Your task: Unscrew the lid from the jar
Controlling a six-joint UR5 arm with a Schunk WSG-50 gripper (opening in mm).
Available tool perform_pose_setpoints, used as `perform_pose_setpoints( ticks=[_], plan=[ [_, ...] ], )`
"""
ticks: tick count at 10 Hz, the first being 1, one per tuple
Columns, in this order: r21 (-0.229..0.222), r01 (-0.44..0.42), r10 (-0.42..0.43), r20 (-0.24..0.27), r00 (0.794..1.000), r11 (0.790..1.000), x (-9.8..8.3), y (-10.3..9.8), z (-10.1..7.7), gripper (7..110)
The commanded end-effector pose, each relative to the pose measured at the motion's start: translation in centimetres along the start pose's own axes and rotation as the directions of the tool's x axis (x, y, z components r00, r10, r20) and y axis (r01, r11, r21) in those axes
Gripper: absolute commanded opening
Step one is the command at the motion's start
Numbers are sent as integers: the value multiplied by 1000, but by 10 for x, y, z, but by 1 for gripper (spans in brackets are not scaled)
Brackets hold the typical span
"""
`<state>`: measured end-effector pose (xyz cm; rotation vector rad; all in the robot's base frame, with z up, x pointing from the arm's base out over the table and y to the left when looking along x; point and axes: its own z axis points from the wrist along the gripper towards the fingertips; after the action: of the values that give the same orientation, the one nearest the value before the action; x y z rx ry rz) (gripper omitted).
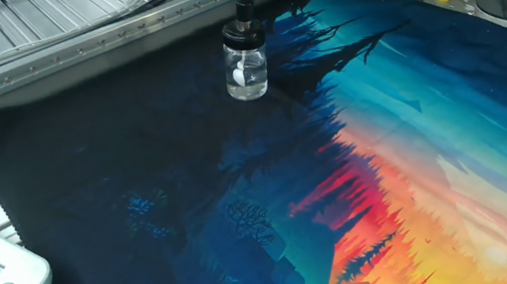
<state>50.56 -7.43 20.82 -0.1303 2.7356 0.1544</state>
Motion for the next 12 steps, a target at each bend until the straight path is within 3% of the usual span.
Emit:
perform_pose_setpoints(
  ticks=[1, 5, 7, 8, 12],
  plan=[
    [-92, -13, 25, 131, 991, 996, -33, 22, -5, 7],
    [-55, -44, 46, 45, 998, 998, -12, 13, -3, 7],
    [-56, -34, 36, 39, 999, 998, -1, 6, -10, 7],
    [-59, -20, 22, 40, 999, 998, 7, 0, -16, 7],
    [-11, 22, -21, 111, 994, 1000, 75, -30, -26, 7]
  ],
)
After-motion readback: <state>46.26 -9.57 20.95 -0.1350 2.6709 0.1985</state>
